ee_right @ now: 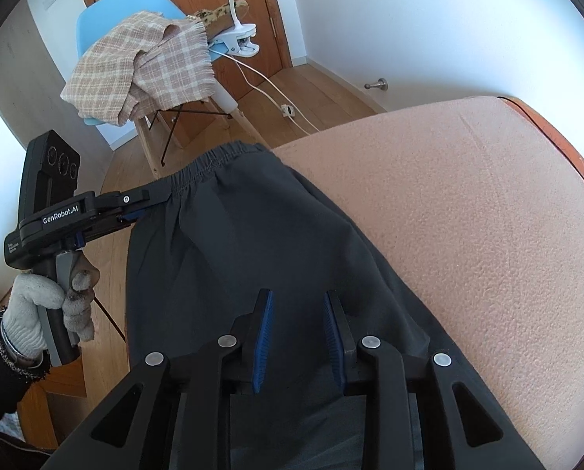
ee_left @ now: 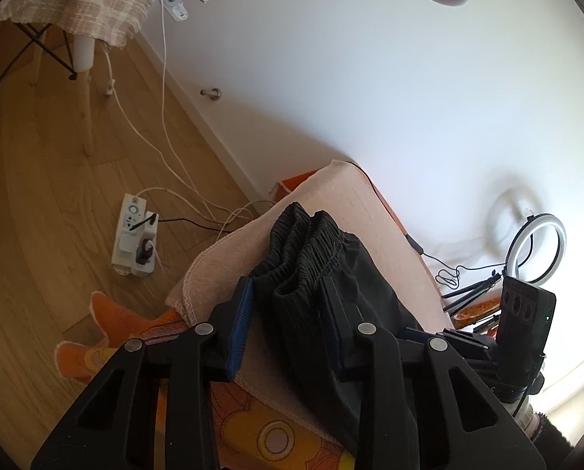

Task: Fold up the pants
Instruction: 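Grasp the elastic waistband with the left gripper beside the right gripper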

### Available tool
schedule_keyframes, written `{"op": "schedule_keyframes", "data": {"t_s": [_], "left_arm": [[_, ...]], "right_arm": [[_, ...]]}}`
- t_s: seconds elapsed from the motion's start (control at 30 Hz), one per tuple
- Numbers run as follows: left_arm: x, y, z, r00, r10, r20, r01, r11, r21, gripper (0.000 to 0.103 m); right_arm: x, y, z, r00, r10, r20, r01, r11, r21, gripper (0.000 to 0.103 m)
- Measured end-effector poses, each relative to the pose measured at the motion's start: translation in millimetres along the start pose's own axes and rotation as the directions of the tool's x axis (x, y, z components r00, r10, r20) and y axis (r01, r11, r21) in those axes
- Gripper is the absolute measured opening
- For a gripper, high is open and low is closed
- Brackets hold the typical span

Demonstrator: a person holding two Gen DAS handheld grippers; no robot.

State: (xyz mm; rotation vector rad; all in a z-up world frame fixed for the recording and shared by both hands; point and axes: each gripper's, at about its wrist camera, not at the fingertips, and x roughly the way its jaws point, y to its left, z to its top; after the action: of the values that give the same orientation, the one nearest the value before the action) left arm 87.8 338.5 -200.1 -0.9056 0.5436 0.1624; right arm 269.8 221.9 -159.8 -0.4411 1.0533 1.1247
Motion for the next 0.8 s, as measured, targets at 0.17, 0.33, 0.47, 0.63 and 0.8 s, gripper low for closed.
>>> {"op": "schedule_keyframes", "data": {"t_s": [0.17,0.33,0.47,0.63,0.8], "left_arm": [[2.7,3.3,1.2,1.0,0.011,0.004,-0.011,1.0,-0.02,0.038],[8.8,-3.4,3.0,1.0,0.009,0.012,-0.01,1.0,0.009,0.034],[5.9,-19.5,0.3,0.999,-0.003,0.053,-0.001,0.997,0.081,0.024],[4.6,-58.8,-11.1,0.998,0.006,0.063,-0.024,0.958,0.284,0.023],[13.7,-91.7,-31.5,0.999,0.018,0.028,-0.029,0.89,0.455,0.023]], "right_arm": [[6.2,1.4,-7.9,1.0,0.004,-0.009,-0.004,1.0,-0.01,0.028],[5.5,-2.1,-8.3,1.0,0.014,-0.01,-0.014,1.0,0.005,0.028],[4.4,-4.3,-8.6,1.0,0.021,-0.009,-0.02,1.0,0.021,0.028],[-10.5,-20.9,-3.3,0.994,0.107,0.028,-0.11,0.982,0.154,0.038],[-29.8,-42.5,12.9,0.955,0.269,0.126,-0.296,0.891,0.343,0.05]]}}
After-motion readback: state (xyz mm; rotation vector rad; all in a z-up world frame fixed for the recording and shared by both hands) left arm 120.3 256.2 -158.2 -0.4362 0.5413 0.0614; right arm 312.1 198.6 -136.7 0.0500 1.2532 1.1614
